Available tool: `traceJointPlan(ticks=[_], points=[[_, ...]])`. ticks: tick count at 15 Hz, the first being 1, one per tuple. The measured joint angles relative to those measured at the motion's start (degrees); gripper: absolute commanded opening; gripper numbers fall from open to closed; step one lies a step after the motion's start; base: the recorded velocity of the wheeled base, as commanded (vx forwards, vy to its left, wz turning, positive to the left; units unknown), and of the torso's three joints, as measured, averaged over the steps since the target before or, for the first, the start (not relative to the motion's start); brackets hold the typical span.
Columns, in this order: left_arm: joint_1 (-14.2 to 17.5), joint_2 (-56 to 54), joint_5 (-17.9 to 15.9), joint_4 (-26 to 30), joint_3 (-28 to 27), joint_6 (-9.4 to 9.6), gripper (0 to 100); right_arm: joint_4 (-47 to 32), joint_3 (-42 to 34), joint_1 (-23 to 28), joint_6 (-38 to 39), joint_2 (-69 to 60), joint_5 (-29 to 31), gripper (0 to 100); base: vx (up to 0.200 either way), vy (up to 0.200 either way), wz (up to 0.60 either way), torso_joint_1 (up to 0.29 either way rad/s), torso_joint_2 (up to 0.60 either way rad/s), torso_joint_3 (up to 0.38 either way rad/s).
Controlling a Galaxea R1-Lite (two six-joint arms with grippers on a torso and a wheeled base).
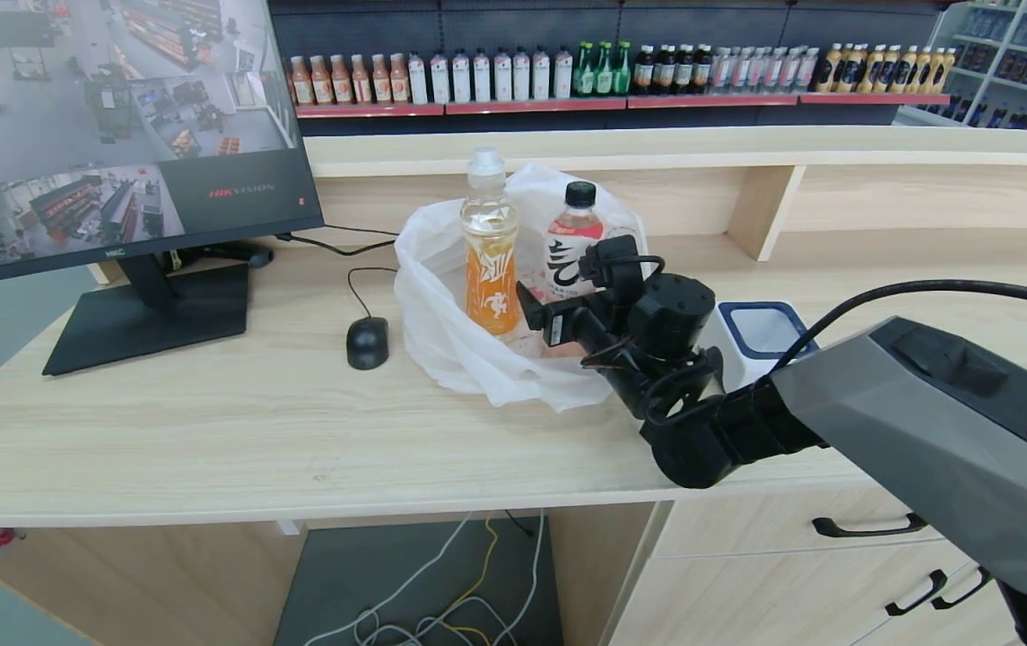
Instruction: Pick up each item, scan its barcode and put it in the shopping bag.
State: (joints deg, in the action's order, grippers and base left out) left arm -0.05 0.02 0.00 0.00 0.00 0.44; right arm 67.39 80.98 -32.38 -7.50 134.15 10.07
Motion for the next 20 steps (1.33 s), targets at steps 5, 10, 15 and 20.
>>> traceJointPlan(ticks=[5, 10, 15, 20], points=[[0.0, 0.0, 0.0, 0.0, 0.0, -0.01, 100, 0.8, -0.2, -0.1, -0.1, -3.0, 0.2, 100, 0.000, 0.000, 0.00, 0.000, 0.00, 0.000], [0.0, 0.0, 0.0, 0.0, 0.0, -0.01, 100, 6.3, -10.1, -0.3, -0.1, -12.5, 1.1, 100, 0.000, 0.000, 0.00, 0.000, 0.00, 0.000], [0.0, 0.0, 0.0, 0.0, 0.0, -0.01, 100, 17.6, -37.3, 2.5, 1.7, -26.5, 1.9, 100, 0.000, 0.000, 0.00, 0.000, 0.00, 0.000], [0.0, 0.0, 0.0, 0.0, 0.0, -0.01, 100, 22.4, -60.6, 10.9, 9.7, -40.4, 0.8, 100, 0.000, 0.000, 0.00, 0.000, 0.00, 0.000]])
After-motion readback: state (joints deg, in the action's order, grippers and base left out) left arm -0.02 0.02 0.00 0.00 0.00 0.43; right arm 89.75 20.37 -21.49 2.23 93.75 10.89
